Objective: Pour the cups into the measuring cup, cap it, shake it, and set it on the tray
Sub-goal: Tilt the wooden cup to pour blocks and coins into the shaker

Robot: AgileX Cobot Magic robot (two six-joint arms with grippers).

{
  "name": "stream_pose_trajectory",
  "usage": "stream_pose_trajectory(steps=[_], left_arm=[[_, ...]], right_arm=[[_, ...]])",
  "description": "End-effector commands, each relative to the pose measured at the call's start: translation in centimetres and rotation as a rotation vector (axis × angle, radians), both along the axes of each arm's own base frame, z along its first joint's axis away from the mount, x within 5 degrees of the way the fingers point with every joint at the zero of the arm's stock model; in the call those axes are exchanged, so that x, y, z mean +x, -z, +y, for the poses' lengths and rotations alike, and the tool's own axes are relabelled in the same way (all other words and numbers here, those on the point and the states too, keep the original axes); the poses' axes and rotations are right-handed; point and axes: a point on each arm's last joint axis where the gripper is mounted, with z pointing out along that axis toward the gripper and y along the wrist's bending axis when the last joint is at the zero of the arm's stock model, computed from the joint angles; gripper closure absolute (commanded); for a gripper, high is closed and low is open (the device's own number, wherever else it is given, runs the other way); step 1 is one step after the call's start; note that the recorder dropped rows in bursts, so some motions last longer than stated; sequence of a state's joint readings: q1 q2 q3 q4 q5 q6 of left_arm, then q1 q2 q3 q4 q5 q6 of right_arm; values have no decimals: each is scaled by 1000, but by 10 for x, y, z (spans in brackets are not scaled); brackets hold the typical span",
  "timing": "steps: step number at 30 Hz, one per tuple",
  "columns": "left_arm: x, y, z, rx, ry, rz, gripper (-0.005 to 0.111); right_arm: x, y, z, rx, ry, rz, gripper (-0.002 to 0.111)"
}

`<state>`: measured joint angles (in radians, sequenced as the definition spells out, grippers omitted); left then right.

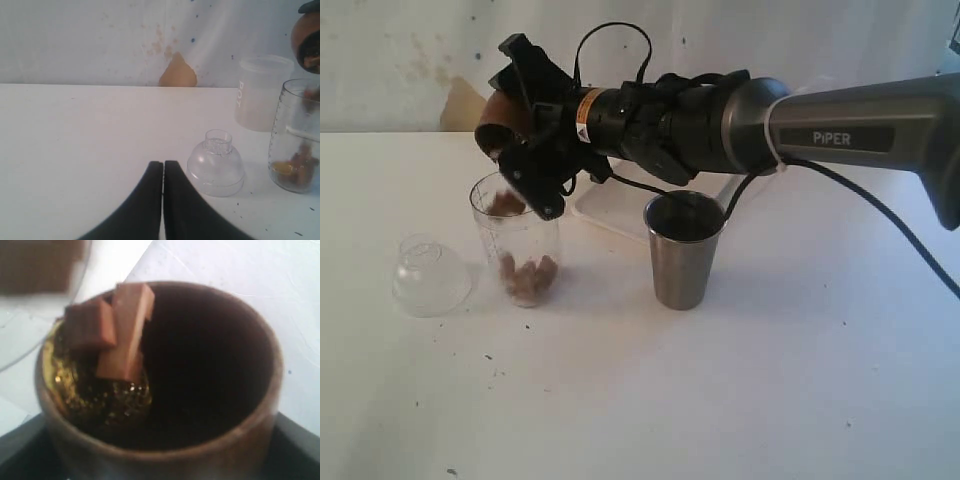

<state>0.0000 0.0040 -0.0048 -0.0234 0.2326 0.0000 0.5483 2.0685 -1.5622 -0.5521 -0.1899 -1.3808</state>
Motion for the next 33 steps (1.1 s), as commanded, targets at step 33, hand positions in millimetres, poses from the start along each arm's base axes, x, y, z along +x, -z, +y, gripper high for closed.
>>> stream_pose_trajectory(steps=[33], left_arm=[[0, 1, 0, -13, 1, 0, 106]], right_arm=[[-7, -7, 13, -213, -123, -237, 108]])
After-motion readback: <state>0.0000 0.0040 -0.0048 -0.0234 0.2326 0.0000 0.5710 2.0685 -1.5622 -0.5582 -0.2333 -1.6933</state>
